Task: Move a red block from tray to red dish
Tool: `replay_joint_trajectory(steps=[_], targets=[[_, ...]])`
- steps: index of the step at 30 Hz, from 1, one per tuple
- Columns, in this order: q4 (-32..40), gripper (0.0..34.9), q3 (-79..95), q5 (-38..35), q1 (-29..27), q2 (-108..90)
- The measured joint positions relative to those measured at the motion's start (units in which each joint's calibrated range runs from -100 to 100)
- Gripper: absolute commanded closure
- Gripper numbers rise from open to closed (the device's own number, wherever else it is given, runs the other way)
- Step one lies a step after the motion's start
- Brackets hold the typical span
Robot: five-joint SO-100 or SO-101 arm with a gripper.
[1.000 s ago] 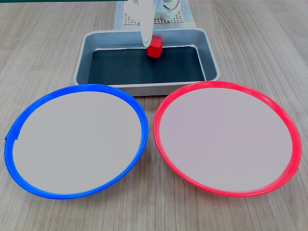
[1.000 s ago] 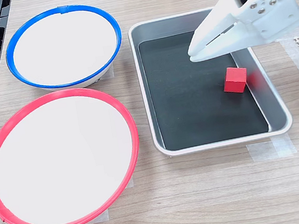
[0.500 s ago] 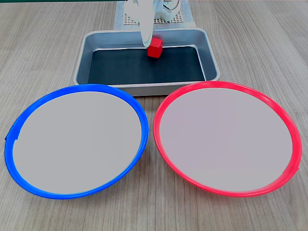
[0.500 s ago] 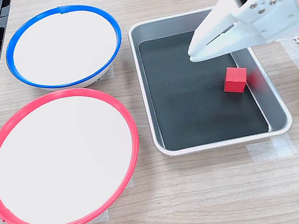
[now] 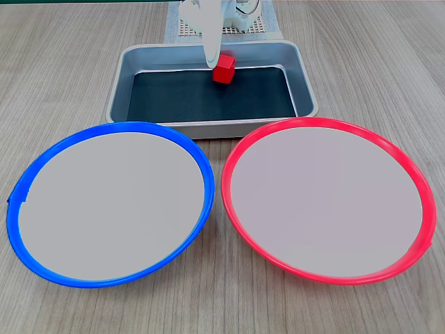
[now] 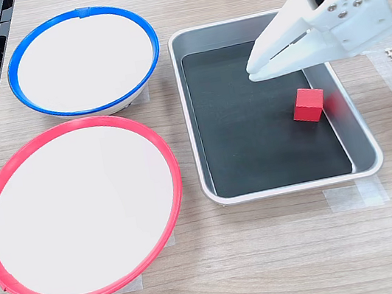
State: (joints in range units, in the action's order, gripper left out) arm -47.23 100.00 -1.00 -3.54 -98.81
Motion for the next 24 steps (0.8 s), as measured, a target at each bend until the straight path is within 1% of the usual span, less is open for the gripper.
replay_joint_trajectory(steps=[5,9,17,18,19,21,22,23,24], targets=[[0.0,34.6,0.0,-0.1,0.0,0.0],[0.0,34.6,0.0,-1.7,2.8,0.0],[-1.5,34.8,-0.7,-2.1,3.4,2.6],[-2.6,34.9,-3.0,-2.7,3.9,6.7],[-5.5,34.9,-7.6,-4.5,3.8,11.4],[-7.8,34.8,-12.7,-5.4,3.1,16.2],[-11.3,34.7,-18.5,-7.6,2.3,22.7],[-15.4,33.2,-24.6,-10.4,1.9,28.8],[-17.5,32.1,-27.7,-12.3,1.9,31.9]])
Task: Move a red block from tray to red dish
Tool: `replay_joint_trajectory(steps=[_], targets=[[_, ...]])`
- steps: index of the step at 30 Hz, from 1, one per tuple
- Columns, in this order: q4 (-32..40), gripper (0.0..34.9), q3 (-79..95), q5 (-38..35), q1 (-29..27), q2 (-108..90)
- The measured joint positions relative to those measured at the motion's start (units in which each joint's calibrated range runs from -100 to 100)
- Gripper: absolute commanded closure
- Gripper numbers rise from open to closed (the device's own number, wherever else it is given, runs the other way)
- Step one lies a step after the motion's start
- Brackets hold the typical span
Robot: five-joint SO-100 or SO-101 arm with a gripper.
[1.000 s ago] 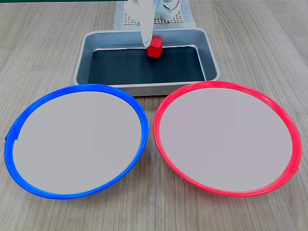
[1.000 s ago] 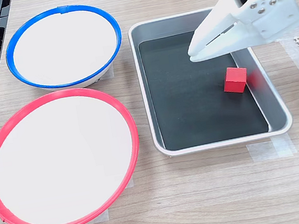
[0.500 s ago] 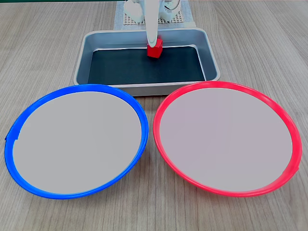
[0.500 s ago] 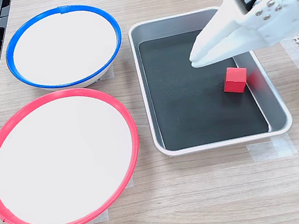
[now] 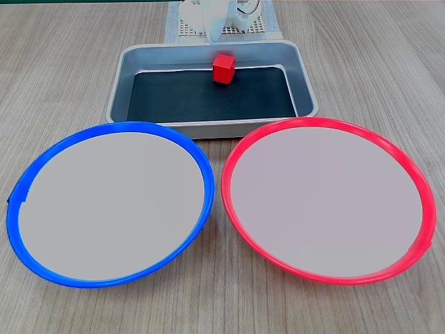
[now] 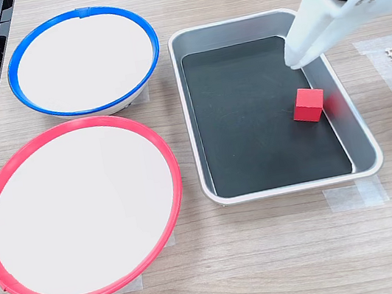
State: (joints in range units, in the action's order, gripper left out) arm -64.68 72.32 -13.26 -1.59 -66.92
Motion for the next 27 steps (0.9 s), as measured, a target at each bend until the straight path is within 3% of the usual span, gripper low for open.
replay_joint_trajectory(steps=[4,9,16,19,22,23,26,27], targets=[[-7.7,24.4,-10.0,-10.6,-2.6,11.6],[-8.9,17.6,-11.3,-21.6,-3.4,18.2],[-5.7,15.6,-9.7,-25.5,-1.2,24.1],[-1.5,17.1,-5.6,-26.7,0.3,26.2],[2.1,20.9,-3.0,-27.4,-0.3,27.4],[2.6,22.9,-1.6,-28.1,-0.3,27.6],[5.3,34.6,0.4,-28.9,0.0,28.5],[5.5,34.6,0.5,-28.9,0.2,28.4]])
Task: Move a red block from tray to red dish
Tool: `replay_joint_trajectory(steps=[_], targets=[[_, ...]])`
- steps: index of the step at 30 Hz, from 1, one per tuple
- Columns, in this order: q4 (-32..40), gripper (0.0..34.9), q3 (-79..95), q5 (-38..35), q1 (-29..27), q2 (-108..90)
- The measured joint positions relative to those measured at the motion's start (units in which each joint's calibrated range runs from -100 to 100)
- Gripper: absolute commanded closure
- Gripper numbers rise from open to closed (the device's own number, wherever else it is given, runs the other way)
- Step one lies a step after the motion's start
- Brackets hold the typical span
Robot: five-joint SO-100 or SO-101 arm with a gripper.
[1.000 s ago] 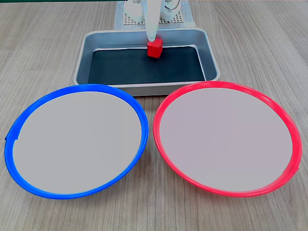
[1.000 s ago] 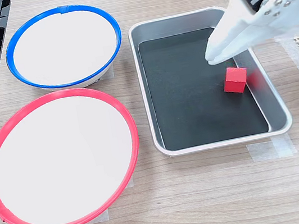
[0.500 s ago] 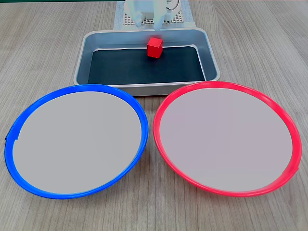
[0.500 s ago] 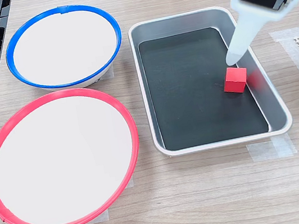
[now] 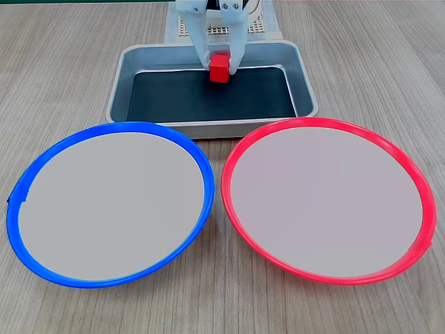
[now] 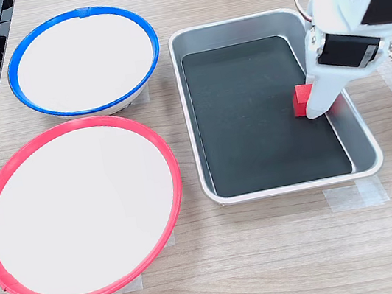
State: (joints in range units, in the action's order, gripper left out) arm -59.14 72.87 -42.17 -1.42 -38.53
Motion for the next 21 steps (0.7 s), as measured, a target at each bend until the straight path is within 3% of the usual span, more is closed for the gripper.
replay_joint_trajectory(steps=[8,14,18,21], targets=[[-5.1,34.7,-10.4,3.8,2.7,4.3],[-8.2,34.7,-37.5,12.6,8.0,16.9],[-0.1,34.7,-55.7,18.7,11.4,32.5],[5.3,34.6,-59.3,20.4,11.9,38.7]])
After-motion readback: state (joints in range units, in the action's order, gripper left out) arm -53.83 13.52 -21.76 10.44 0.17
